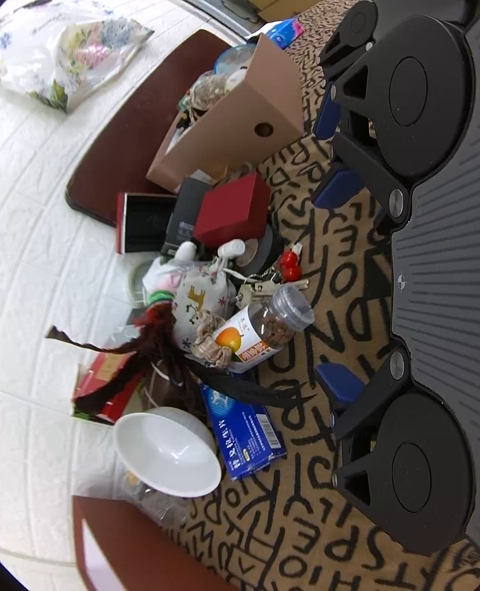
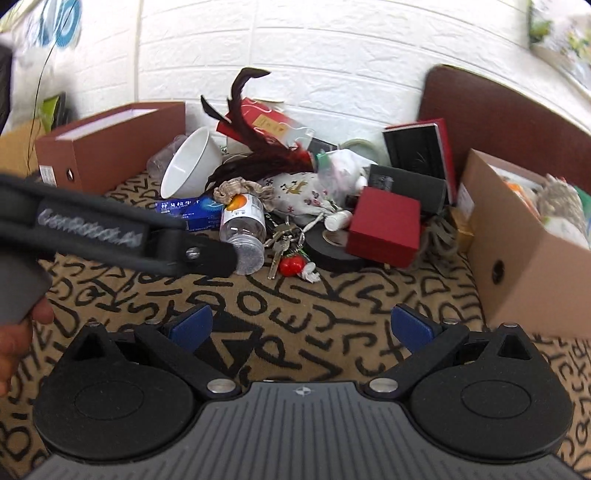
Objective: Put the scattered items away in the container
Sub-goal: 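Grasp the orange-label jar with both tools and lift it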
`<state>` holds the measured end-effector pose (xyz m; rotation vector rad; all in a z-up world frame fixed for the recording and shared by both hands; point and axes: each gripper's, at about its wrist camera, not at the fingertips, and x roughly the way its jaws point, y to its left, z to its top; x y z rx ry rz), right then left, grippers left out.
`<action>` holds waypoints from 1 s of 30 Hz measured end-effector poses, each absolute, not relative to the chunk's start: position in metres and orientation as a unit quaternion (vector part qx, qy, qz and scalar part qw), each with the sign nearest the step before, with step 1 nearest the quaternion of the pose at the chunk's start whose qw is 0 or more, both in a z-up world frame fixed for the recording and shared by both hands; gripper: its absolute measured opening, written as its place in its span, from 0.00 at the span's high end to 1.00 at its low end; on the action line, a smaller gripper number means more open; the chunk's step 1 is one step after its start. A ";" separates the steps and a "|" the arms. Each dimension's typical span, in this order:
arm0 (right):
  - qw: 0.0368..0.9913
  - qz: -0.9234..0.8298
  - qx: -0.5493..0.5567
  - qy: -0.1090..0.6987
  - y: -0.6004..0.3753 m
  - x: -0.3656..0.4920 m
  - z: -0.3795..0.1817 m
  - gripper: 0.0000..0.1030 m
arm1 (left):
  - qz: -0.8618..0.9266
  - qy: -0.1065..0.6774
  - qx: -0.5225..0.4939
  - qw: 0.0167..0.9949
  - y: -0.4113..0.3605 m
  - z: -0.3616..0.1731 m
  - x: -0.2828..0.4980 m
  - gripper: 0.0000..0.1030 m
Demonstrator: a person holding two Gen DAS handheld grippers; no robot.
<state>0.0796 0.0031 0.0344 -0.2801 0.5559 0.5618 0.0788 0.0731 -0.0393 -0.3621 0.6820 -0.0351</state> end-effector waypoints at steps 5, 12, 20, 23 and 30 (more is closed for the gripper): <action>0.909 0.279 -0.141 0.275 0.021 0.099 0.023 0.14 | -0.027 0.344 -0.178 0.921 0.082 -0.046 0.106 0.19; 0.896 0.319 -0.128 0.281 0.050 0.123 0.015 0.37 | -0.016 0.357 -0.182 0.916 0.099 -0.053 0.137 0.29; 0.888 0.341 -0.155 0.265 0.081 0.132 0.011 0.49 | -0.018 0.369 -0.187 0.910 0.108 -0.060 0.154 0.39; 0.889 0.336 -0.144 0.277 0.078 0.135 0.009 0.56 | -0.026 0.373 -0.175 0.911 0.106 -0.059 0.151 0.46; 0.879 0.346 -0.111 0.308 0.048 0.114 0.018 0.57 | -0.066 0.390 -0.184 0.900 0.087 -0.056 0.114 0.48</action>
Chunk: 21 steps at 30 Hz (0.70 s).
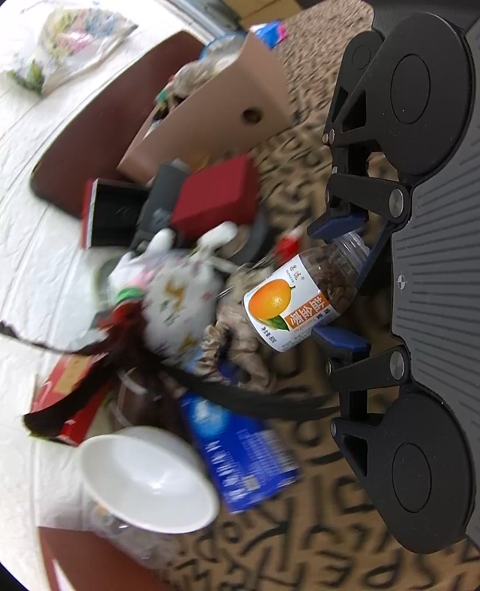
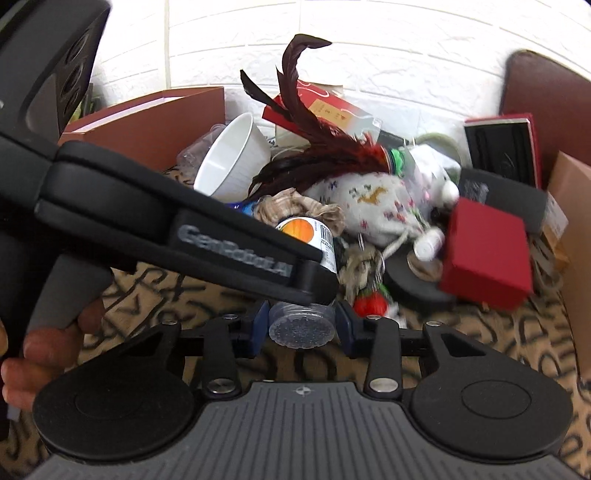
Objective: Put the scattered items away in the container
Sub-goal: 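Grasp the orange-label jar with both tools and lift it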
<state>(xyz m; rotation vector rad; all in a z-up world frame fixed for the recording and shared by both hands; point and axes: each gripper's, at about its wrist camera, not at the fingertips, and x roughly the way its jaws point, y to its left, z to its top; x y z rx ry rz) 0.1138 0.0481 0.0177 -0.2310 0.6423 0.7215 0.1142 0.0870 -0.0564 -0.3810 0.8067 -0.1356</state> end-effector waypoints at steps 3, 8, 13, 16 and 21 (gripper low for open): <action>0.877 0.342 -0.106 0.321 0.030 0.094 0.017 0.57 | -0.088 0.399 -0.175 0.896 0.068 -0.058 0.093 0.48; 0.880 0.321 -0.105 0.333 -0.004 0.052 0.017 0.57 | -0.129 0.415 -0.171 0.884 0.036 -0.060 0.062 0.47; 0.887 0.295 -0.089 0.345 -0.032 0.020 0.020 0.57 | -0.151 0.425 -0.155 0.879 0.012 -0.058 0.045 0.36; 0.889 0.291 -0.075 0.346 -0.038 0.017 0.020 0.56 | -0.132 0.428 -0.158 0.880 0.009 -0.058 0.049 0.32; 0.898 0.278 -0.071 0.333 -0.033 0.021 0.022 0.56 | -0.121 0.436 -0.174 0.875 0.013 -0.058 0.063 0.32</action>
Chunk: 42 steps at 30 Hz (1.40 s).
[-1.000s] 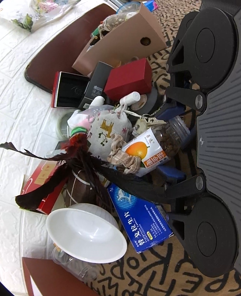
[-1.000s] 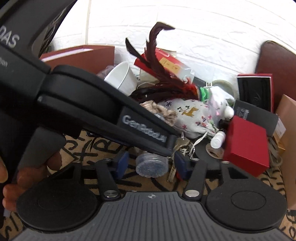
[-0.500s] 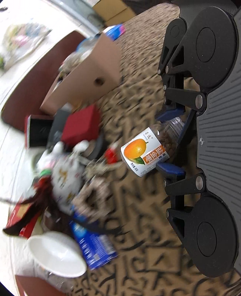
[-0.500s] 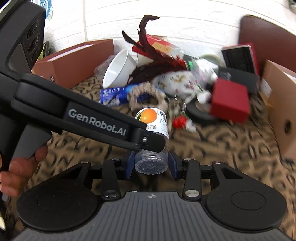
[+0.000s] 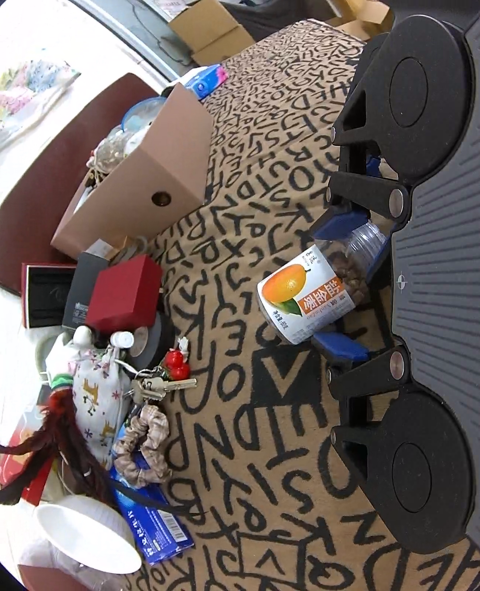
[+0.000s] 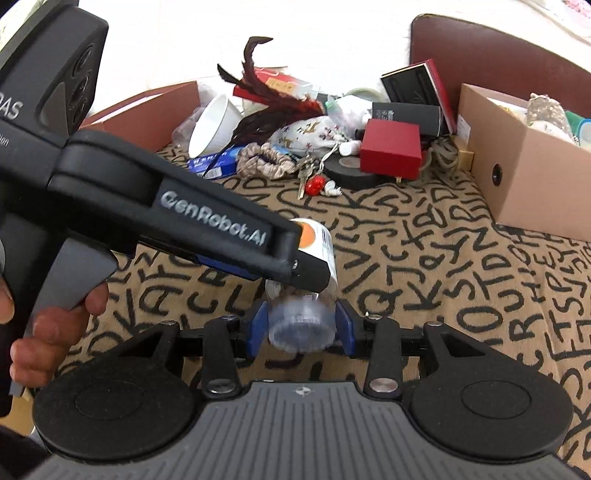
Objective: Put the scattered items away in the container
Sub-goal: 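Grasp the orange-label jar with both tools and lift it, then carry the orange-label jar with both tools over the cardboard box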
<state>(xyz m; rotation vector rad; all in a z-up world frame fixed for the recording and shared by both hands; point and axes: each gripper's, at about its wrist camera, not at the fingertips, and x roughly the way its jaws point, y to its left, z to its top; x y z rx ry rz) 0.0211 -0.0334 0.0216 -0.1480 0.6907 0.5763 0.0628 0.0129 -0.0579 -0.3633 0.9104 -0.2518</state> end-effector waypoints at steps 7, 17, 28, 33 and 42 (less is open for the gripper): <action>0.900 0.277 -0.065 0.330 -0.032 0.026 0.022 0.52 | -0.123 0.442 -0.160 0.874 0.008 -0.059 0.072 0.37; 0.896 0.275 -0.047 0.345 -0.036 0.036 0.017 0.51 | -0.128 0.453 -0.170 0.866 0.005 -0.065 0.080 0.31; 0.897 0.278 -0.035 0.342 -0.044 0.044 0.022 0.52 | -0.132 0.441 -0.154 0.874 -0.006 -0.052 0.086 0.42; 0.911 0.269 -0.033 0.310 -0.058 0.052 0.047 0.52 | -0.143 0.409 -0.141 0.890 -0.021 -0.021 0.100 0.42; 0.940 0.241 -0.028 0.241 -0.086 0.091 0.103 0.52 | -0.164 0.337 -0.114 0.920 -0.059 0.044 0.145 0.42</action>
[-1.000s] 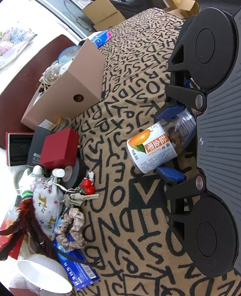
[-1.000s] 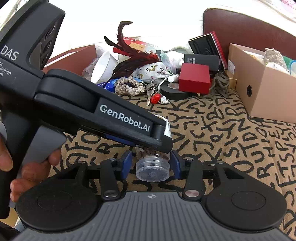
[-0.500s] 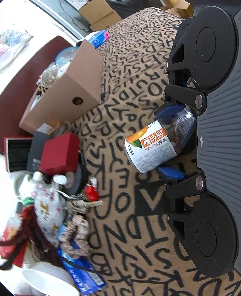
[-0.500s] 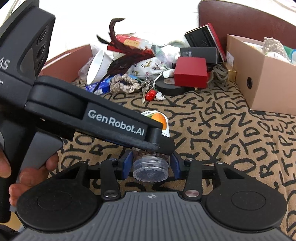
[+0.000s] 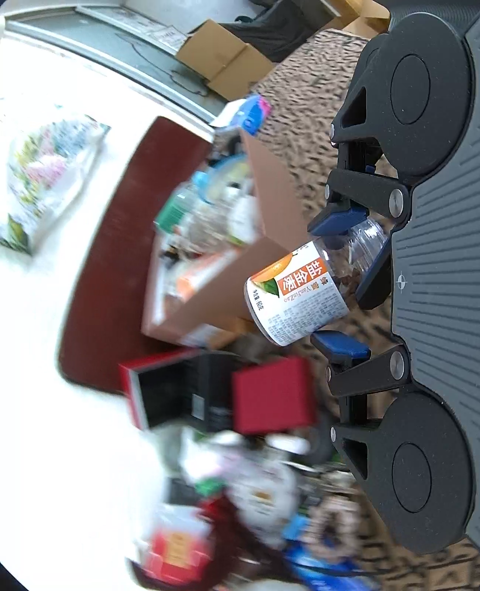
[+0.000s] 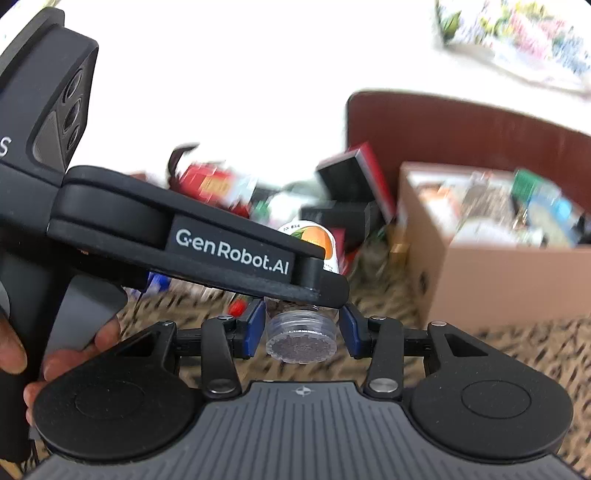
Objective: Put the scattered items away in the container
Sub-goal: 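Carry the orange-label jar with both tools over the cardboard box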
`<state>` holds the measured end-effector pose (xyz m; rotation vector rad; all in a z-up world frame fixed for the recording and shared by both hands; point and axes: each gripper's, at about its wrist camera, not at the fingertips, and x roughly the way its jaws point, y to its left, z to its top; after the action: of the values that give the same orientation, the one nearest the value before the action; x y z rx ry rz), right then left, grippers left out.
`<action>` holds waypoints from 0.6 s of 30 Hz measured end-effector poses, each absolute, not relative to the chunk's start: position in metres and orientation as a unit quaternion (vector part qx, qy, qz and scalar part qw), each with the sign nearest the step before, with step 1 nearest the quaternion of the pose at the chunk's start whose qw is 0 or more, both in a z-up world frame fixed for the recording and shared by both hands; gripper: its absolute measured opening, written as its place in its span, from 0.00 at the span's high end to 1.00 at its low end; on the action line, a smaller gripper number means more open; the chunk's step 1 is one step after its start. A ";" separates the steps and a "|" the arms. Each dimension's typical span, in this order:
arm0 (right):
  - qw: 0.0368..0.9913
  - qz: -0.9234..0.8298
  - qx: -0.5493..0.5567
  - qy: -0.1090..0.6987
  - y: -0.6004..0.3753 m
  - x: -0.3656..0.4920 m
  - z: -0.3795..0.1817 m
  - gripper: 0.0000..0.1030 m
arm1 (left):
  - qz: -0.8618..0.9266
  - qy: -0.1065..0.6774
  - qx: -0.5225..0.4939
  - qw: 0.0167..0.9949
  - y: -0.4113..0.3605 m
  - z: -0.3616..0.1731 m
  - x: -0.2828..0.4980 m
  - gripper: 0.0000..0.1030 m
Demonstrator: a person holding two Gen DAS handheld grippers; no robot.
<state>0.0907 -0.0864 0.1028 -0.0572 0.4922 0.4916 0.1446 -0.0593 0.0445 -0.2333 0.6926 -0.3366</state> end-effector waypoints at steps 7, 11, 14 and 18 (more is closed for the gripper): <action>0.953 0.227 -0.022 0.199 -0.112 0.139 0.147 0.52 | -0.181 0.293 -0.081 0.935 -0.089 0.098 0.195 0.43; 0.960 0.210 -0.027 0.181 -0.123 0.174 0.174 0.52 | -0.194 0.282 -0.101 0.934 -0.100 0.124 0.240 0.42; 0.965 0.195 -0.032 0.172 -0.130 0.205 0.190 0.52 | -0.200 0.274 -0.108 0.934 -0.111 0.137 0.277 0.42; 0.965 0.187 -0.014 0.185 -0.144 0.252 0.200 0.52 | -0.204 0.271 -0.108 0.935 -0.125 0.130 0.321 0.42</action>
<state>0.2519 -0.1441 0.1997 -0.0285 0.3742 0.3781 0.3208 -0.1252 0.1304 -0.2204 0.5535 -0.4162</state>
